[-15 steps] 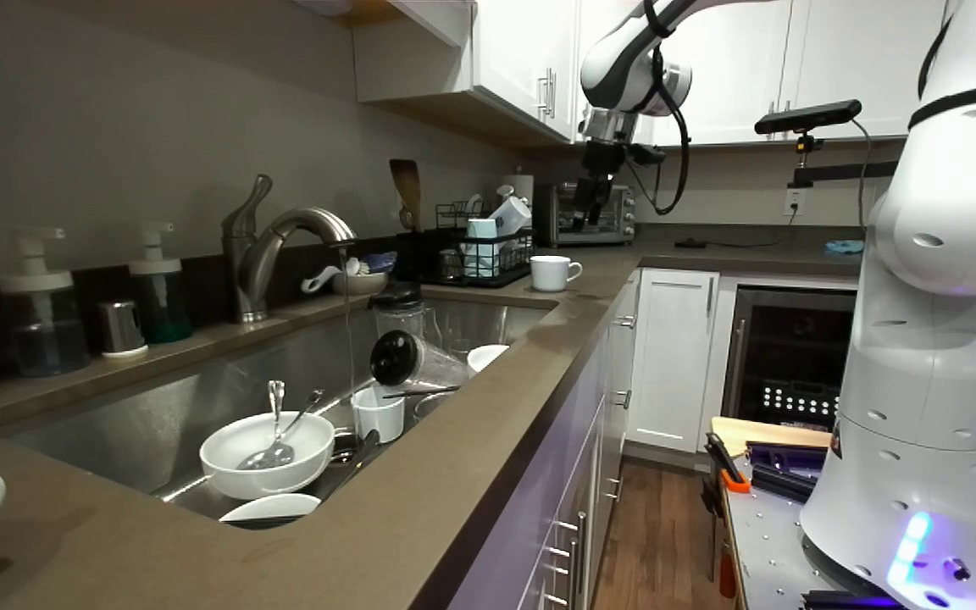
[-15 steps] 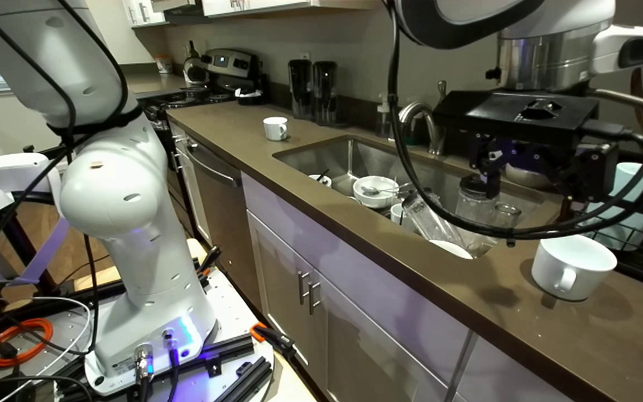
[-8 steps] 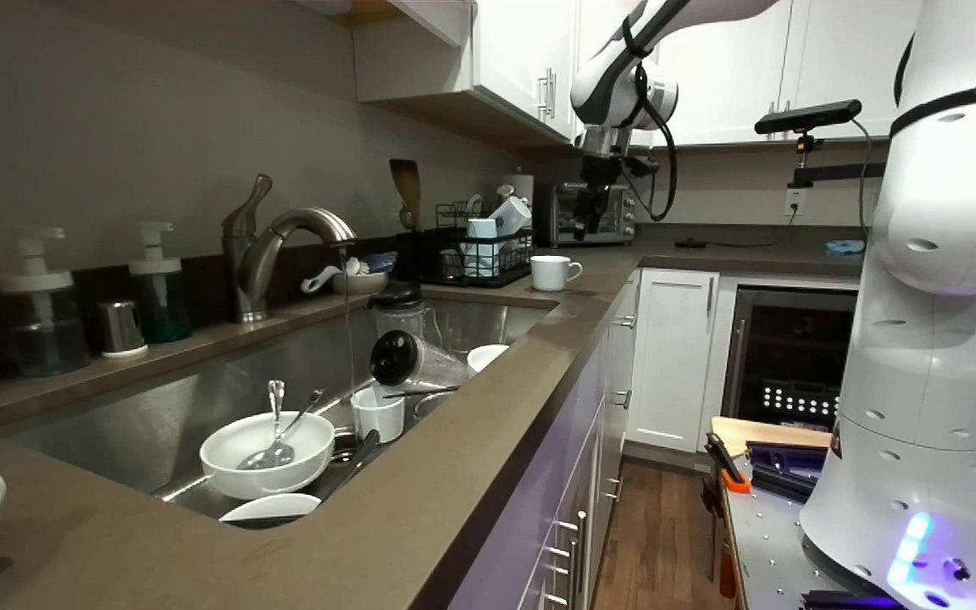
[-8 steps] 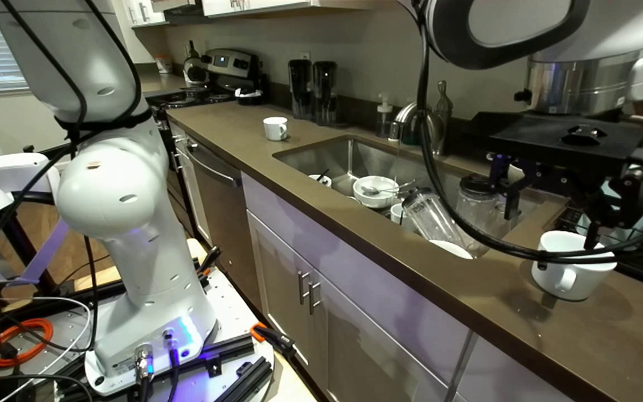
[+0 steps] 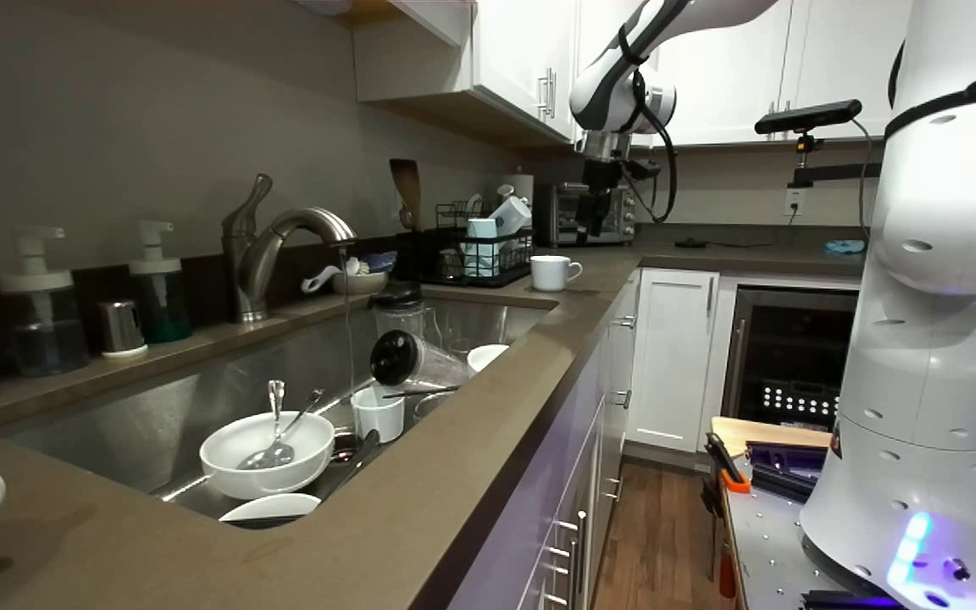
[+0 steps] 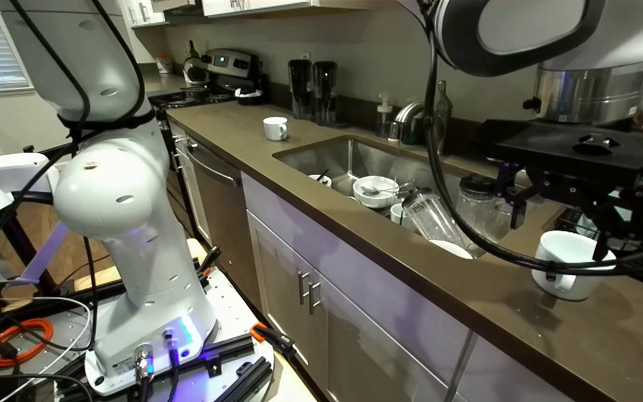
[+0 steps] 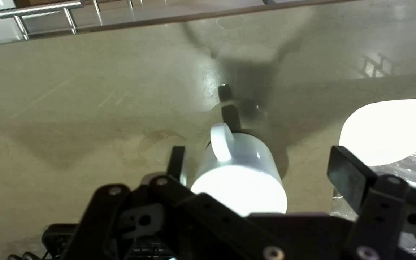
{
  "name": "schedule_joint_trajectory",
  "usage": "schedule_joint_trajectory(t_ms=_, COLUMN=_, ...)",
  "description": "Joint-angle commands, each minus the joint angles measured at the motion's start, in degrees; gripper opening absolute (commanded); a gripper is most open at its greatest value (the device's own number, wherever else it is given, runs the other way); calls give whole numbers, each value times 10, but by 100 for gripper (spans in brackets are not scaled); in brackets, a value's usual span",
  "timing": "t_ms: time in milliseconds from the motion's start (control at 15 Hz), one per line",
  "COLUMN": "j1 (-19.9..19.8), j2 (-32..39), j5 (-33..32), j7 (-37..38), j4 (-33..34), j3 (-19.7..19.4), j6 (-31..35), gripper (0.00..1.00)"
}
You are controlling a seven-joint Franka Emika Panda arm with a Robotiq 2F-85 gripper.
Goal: Collect water in the mug
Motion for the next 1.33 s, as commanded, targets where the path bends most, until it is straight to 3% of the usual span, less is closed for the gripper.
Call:
schedule_joint_trajectory(t_ms=0, j1=-22, j2=0, j5=-1, j7=1, j4=1, j3=22, j6=-2, gripper=100)
schedule_joint_trajectory(t_ms=267, j1=-22, j2=0, j5=-1, j7=1, j4=1, j3=22, j6=-2, gripper=100)
schedule_joint_trajectory(t_ms=733, j1=-67, j2=53, j5=61, j7=-117, j4=37, j3=17, j6=-23, gripper=100)
schedule_joint_trajectory(t_ms=1267, j1=-102, j2=110, j5=105, j7=-212, j4=79, j3=55, j6=-47, gripper=100)
